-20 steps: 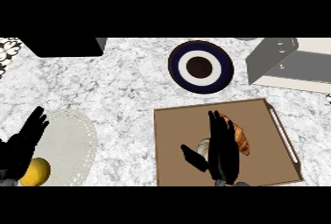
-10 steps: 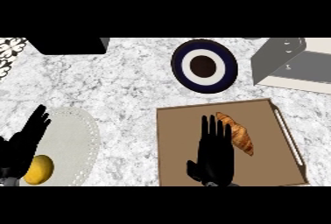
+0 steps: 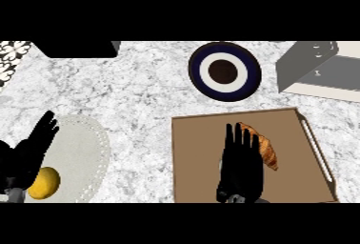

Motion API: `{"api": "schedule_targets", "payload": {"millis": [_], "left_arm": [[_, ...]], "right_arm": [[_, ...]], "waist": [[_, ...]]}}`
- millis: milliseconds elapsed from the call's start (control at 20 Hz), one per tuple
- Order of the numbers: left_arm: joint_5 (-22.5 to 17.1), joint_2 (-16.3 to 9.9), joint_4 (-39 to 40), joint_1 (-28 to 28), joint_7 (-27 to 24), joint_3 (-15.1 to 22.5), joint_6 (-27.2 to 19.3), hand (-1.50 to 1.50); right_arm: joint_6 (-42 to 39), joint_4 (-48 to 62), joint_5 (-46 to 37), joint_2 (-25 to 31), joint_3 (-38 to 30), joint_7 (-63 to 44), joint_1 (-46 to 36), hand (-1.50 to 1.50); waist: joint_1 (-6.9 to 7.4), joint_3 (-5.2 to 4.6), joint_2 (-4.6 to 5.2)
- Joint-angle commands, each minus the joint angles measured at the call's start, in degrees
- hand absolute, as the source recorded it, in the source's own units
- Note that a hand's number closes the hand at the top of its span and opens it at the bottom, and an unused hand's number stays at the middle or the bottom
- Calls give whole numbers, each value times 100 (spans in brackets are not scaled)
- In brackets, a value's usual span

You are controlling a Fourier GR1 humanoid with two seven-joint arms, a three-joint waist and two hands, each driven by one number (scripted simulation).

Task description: Pick the cupcake from the tray and place it in the tiered shelf

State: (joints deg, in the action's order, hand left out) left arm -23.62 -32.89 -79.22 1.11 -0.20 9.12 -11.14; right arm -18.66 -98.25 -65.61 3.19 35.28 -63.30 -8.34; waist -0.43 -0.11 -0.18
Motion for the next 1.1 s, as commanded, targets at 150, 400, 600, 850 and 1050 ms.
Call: {"api": "schedule_targets", "payload": {"millis": [150, 400, 600, 850, 1050], "left_arm": [[39, 39, 120, -198, 177, -180, 106, 0], [130, 45, 73, -33, 73, -353, 341, 0], [493, 428, -320, 83, 198, -167, 22, 0], [433, 236, -177, 191, 118, -609, 514, 0], [813, 714, -342, 65, 295, -378, 181, 0]], "right_arm": [[-806, 60, -386, -275, -201, -746, 102, -150], [-591, 341, -532, -107, -605, -12, 172, -150], [-547, 336, -704, -303, -717, 42, 184, -150], [-376, 898, -599, -312, -1234, 463, -35, -150], [-93, 791, -518, -316, -730, 68, 272, 150]], "waist": [[22, 7, 16], [56, 10, 18], [58, 12, 12], [75, 12, 17], [59, 12, 14]]}}
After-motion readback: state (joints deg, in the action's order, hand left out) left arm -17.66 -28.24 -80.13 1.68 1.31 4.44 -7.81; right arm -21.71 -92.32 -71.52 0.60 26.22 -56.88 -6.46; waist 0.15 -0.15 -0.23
